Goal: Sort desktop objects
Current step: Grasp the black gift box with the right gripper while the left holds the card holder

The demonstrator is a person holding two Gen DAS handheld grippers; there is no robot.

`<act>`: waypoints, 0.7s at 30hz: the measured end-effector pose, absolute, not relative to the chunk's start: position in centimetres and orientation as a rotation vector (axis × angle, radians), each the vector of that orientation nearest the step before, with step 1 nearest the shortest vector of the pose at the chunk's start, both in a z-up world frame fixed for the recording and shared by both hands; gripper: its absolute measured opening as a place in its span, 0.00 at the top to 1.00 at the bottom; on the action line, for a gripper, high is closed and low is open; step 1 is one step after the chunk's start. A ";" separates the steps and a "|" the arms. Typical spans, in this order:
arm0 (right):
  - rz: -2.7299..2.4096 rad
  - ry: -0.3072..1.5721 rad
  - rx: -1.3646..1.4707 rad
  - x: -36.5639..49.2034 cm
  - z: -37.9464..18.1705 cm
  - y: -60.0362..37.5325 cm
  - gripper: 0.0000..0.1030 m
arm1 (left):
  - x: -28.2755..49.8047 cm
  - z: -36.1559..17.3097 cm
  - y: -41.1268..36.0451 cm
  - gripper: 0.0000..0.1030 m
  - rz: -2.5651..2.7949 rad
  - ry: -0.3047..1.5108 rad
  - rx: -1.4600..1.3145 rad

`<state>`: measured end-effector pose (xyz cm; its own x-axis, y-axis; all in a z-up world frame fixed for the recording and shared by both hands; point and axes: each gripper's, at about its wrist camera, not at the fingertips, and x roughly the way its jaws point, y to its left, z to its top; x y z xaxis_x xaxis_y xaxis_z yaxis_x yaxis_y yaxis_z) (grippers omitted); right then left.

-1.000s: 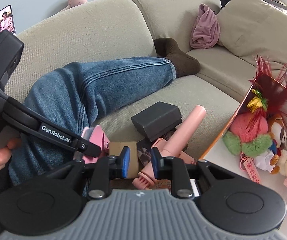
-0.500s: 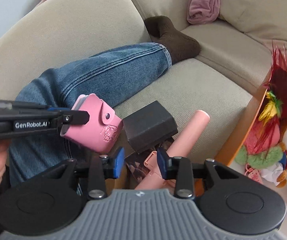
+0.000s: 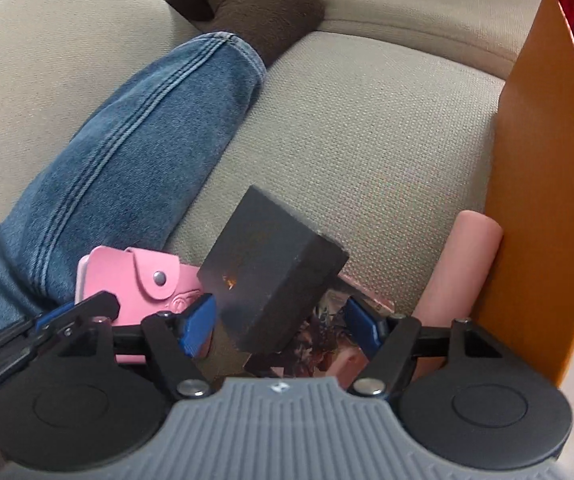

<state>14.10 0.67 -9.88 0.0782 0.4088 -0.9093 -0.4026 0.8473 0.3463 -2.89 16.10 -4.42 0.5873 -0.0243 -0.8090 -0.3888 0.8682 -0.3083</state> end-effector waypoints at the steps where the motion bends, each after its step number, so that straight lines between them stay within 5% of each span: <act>1: 0.607 1.349 0.011 14.3 -9.7 0.8 0.28 | -2.9 -4.5 16.2 0.81 0.220 0.926 -0.494; 8: 0.644 1.279 0.009 14.0 -8.5 1.3 0.53 | -2.9 -4.5 16.3 0.81 0.212 0.923 -0.503; 15: 0.762 1.118 -0.030 11.8 -6.0 2.5 0.64 | -2.7 -4.4 16.1 0.81 0.220 0.931 -0.485; 21: 0.773 1.104 -0.057 10.8 -7.0 3.9 0.64 | -2.6 -4.6 16.0 0.81 0.228 0.934 -0.480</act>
<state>10.84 3.93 -7.02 0.2215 0.5320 -0.8172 -0.5862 0.7424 0.3244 -2.60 15.95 -4.62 0.5807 -0.0167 -0.8139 -0.3904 0.8716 -0.2964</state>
